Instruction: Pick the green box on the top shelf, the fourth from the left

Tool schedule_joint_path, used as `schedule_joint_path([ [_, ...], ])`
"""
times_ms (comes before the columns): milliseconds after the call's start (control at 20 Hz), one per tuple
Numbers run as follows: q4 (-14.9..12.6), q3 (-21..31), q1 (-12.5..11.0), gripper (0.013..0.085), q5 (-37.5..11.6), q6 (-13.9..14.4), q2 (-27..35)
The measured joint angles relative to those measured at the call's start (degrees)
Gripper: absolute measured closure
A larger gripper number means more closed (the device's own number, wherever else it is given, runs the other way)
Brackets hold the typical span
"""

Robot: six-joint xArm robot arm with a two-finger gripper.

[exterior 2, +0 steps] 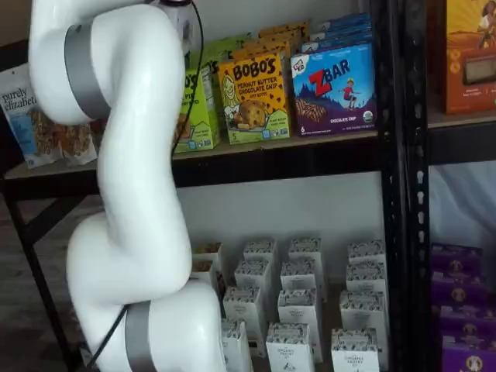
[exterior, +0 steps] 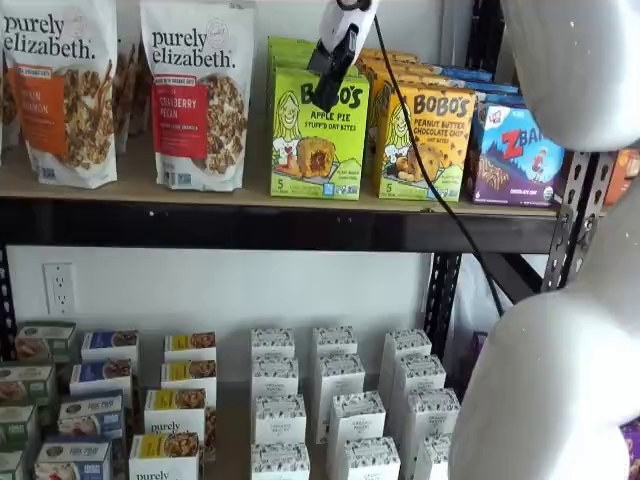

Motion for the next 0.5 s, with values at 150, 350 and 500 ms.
schedule_joint_path([
  [150,-0.13,0.58,0.1,0.013,-0.74,-0.07,-0.12],
  [350,-0.2,0.31,0.12,0.013,-0.89,-0.1,0.26],
  [500,-0.73,-0.24,0.21,0.013,-0.66,-0.02,0.74],
])
